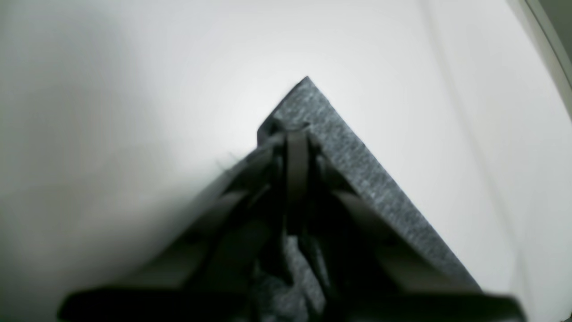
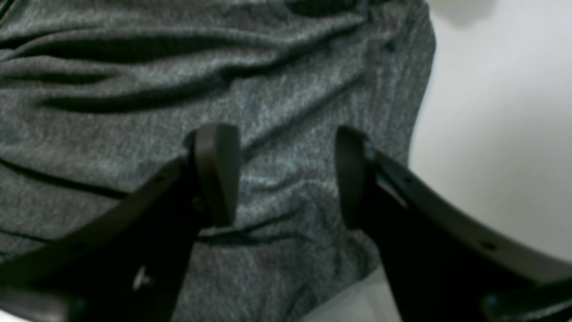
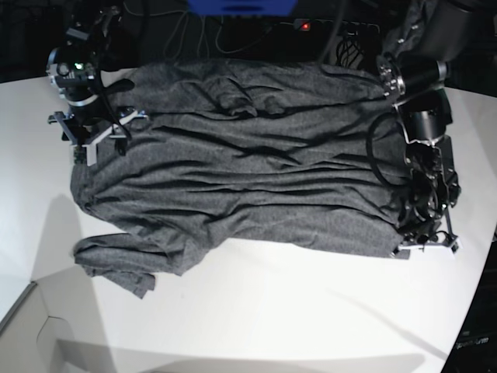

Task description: Layout the t-shirt on the table in an organized manner, then fold the t-shirt properly

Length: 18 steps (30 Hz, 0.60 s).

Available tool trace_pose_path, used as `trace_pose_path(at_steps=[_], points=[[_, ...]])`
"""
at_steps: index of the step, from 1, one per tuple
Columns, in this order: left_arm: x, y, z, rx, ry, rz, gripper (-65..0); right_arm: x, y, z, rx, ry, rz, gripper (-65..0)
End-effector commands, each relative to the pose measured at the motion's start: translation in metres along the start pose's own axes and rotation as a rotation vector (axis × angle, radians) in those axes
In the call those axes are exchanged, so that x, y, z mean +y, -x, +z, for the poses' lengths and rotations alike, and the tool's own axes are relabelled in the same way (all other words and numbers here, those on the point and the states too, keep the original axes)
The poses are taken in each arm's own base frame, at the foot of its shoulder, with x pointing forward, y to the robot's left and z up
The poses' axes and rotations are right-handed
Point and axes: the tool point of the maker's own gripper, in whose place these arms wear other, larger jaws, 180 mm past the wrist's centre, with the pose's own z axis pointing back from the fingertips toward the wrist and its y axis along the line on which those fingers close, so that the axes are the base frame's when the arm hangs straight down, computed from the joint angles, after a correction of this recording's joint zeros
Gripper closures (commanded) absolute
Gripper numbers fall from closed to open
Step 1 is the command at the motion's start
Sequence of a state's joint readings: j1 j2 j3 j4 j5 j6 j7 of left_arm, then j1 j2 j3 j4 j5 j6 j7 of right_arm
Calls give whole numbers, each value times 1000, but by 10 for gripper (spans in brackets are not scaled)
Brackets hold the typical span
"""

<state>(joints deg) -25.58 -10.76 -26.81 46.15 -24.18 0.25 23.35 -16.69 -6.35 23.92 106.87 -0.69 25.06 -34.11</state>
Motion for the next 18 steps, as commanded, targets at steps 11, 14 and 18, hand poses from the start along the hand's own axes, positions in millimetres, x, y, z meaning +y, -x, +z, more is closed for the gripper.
trace_pose_path(at_steps=[11, 14, 18], points=[[-34, -72, 19, -185, 86, -27, -3, -2, -12, 2, -44, 5, 1, -340], [-33, -71, 19, -182, 83, -30, -8, -2, -12, 2, -42, 5, 1, -340], [-36, -66, 17, -169, 81, -47, -140, -2, -11, 2, -41, 5, 1, -340]])
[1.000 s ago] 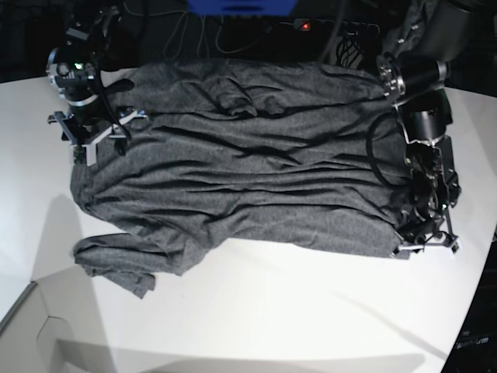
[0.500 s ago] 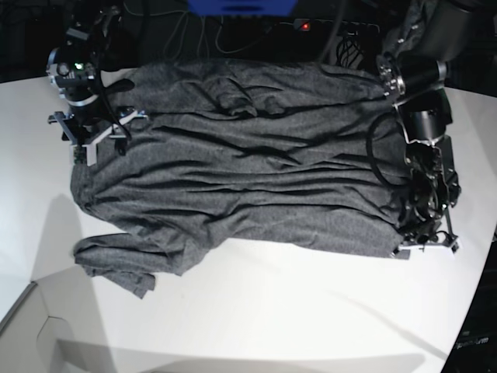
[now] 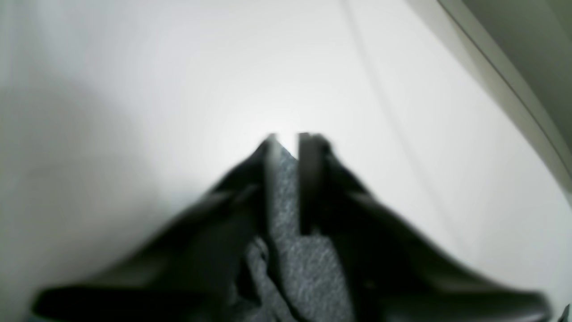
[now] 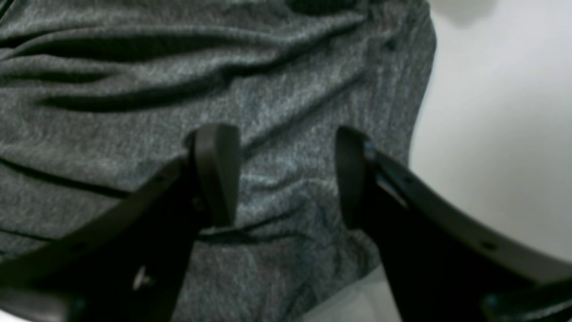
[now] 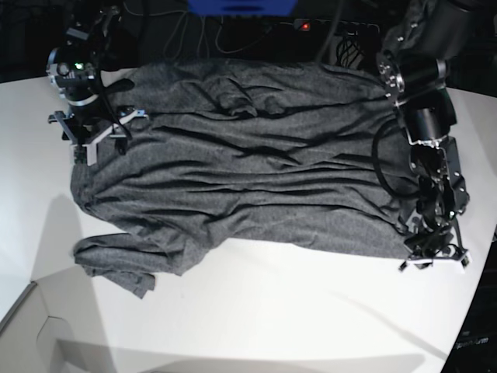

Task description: Layout the t-shirt on the table in an organized manner, then fold the t-shirt properly

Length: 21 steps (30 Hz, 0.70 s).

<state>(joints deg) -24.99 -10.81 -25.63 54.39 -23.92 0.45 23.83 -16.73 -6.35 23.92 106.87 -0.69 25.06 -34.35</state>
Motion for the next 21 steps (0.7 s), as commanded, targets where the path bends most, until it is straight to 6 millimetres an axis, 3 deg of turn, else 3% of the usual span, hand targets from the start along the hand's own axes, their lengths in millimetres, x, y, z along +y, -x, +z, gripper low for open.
trace_pose_path(at_steps=[1, 4, 7, 12, 18, 21], points=[[-13, -23, -2, -51, 27, -19, -196, -2, -12, 2, -46, 5, 1, -340], [-18, -3, -7, -1, 37, -71, -395, -2, -12, 2, -46, 5, 1, -340], [-13, 5, -9, 24, 26, -81, -472, -2, -12, 2, -45, 5, 2, -340], [-13, 7, -10, 30, 26, -78, -420, -2, -12, 2, -45, 5, 2, -340], [-8, 6, -11, 31, 17, -73, -241, -2, -12, 2, -45, 5, 2, -340], [-7, 8, -10, 34, 16, -74, -236, -2, -13, 2, -47, 5, 2, -340]])
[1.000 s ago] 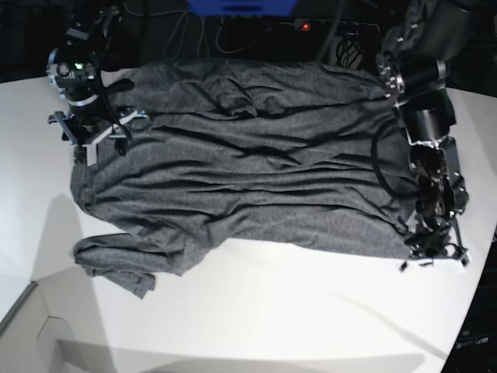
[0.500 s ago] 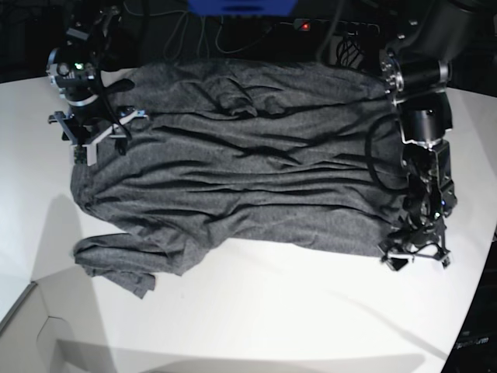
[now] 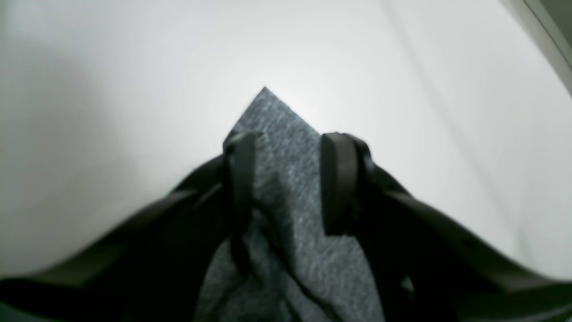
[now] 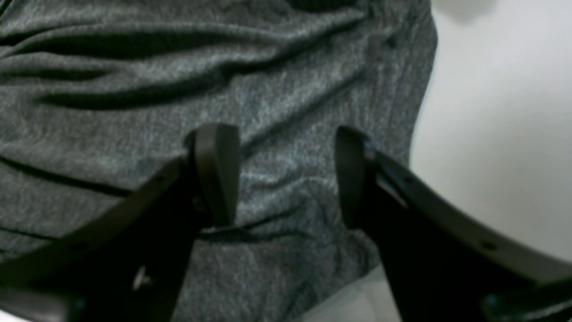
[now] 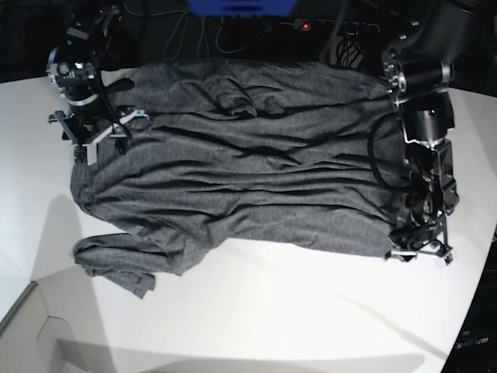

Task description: Layout the t-shirt on the table in an organized manner, then fold the t-shirt properly

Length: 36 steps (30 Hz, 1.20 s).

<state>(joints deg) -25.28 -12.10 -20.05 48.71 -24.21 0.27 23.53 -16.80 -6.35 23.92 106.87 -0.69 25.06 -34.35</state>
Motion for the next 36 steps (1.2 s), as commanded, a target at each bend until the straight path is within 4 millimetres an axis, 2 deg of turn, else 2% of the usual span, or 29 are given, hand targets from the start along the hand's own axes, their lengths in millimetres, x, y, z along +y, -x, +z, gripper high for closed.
trace_pose_path(at_steps=[1, 27, 30, 34, 36], points=[[-7, -28, 1, -68, 19, -1, -236, -2, -13, 2, -48, 5, 0, -340], [5, -10, 2, -37, 0, -1, -255, -2, -12, 2, -45, 5, 0, -340], [4, -10, 2, -37, 1, -2, -195, -2, -12, 2, -45, 5, 0, -340], [4, -10, 2, -37, 3, -1, 0, -2, -12, 2, -45, 5, 0, -340], [4, -10, 2, -37, 4, 2, -12, -2, -12, 2, -45, 5, 0, -340]])
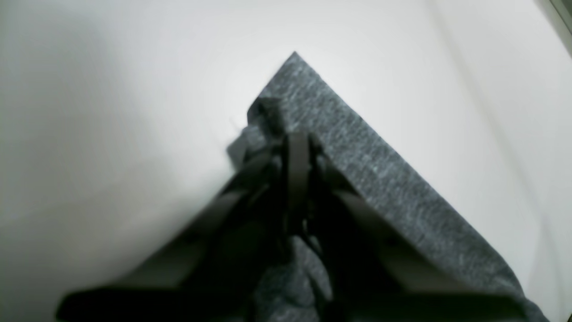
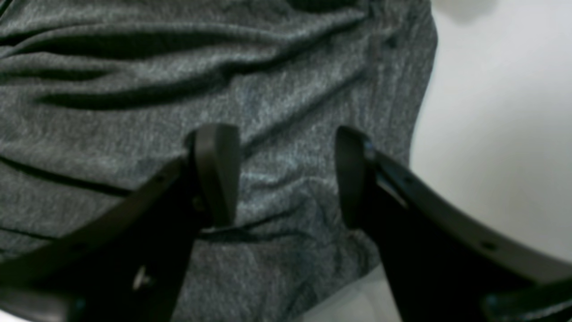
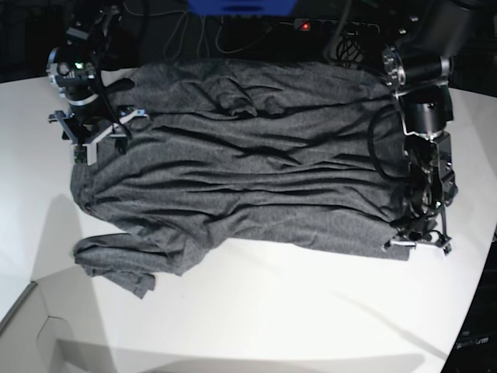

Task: Layout the t-shirt on the table in an organized manner, then fold the t-shirt properly
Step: 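Pull the grasped shirt side edge outward with the left gripper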

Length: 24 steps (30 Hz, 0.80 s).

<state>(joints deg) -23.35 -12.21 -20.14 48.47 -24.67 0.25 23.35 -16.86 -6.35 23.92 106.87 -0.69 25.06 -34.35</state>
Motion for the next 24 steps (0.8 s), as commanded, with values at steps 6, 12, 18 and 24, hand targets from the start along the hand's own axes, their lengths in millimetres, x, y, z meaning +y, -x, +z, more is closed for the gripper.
trace_pose_path(at_steps=[6, 12, 18, 24], points=[[-23, -45, 8, -115, 57, -4, -2, -2, -12, 2, -46, 6, 0, -340], [-51, -85, 20, -211, 132, 45, -2, -2, -12, 3, -44, 6, 0, -340], [-81, -114, 5, -222, 160, 90, -2, -3, -13, 3, -49, 7, 2, -340], [-85, -125, -23, -245, 113, 165, -4, -4, -13, 3, -49, 11, 3, -340]])
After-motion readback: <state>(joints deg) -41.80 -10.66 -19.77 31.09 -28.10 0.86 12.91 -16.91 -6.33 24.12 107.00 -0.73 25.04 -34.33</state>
